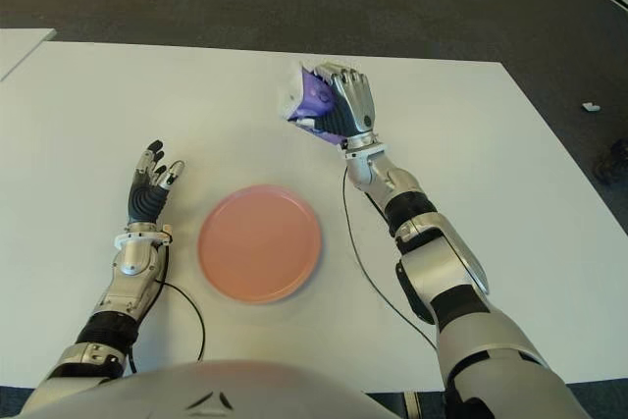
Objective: Put the tissue paper into the plate.
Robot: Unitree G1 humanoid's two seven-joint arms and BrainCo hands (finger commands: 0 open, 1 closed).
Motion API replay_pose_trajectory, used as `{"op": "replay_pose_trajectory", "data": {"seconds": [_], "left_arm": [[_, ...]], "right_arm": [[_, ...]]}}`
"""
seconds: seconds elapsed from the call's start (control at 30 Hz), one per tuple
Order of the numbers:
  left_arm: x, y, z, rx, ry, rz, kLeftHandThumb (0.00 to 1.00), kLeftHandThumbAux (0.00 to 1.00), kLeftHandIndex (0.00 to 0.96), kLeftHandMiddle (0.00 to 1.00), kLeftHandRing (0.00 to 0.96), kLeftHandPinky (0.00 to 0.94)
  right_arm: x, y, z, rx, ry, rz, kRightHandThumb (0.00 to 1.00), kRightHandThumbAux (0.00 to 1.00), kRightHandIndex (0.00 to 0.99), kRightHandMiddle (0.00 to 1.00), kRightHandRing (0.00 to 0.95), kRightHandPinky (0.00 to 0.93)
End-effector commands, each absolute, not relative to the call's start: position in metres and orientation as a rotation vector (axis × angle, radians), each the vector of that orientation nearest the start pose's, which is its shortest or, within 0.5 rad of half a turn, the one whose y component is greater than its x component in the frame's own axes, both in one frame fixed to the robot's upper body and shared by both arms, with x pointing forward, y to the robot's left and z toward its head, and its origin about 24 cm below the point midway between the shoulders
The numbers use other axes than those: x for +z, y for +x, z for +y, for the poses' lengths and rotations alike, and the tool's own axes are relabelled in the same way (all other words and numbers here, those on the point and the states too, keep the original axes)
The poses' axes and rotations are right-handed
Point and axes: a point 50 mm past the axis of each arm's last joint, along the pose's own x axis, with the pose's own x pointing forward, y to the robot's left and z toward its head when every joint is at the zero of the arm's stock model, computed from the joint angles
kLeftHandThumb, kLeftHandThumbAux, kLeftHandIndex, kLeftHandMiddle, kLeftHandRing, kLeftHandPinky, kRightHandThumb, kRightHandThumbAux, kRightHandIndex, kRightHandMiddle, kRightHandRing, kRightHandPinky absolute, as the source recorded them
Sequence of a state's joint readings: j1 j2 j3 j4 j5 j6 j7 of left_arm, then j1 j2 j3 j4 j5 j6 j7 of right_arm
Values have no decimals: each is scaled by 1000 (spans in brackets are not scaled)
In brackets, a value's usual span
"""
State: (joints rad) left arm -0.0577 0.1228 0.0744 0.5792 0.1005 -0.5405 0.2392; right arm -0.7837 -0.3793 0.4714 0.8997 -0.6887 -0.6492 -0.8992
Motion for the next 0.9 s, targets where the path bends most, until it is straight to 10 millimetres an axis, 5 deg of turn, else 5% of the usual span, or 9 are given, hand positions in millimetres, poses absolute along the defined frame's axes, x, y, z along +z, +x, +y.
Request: {"op": "replay_pose_trajectory", "data": {"seconds": [0.03,0.9], "left_arm": [[-47,217,204,260,218,119,20,446,0,0,0,0],[-48,214,200,253,211,114,23,450,0,0,0,0]], "right_arm": [[122,335,-123,-34,-788,-950,745,710,439,856,849,839],[130,267,-97,280,-730,-1082,746,708,440,855,851,865]]}}
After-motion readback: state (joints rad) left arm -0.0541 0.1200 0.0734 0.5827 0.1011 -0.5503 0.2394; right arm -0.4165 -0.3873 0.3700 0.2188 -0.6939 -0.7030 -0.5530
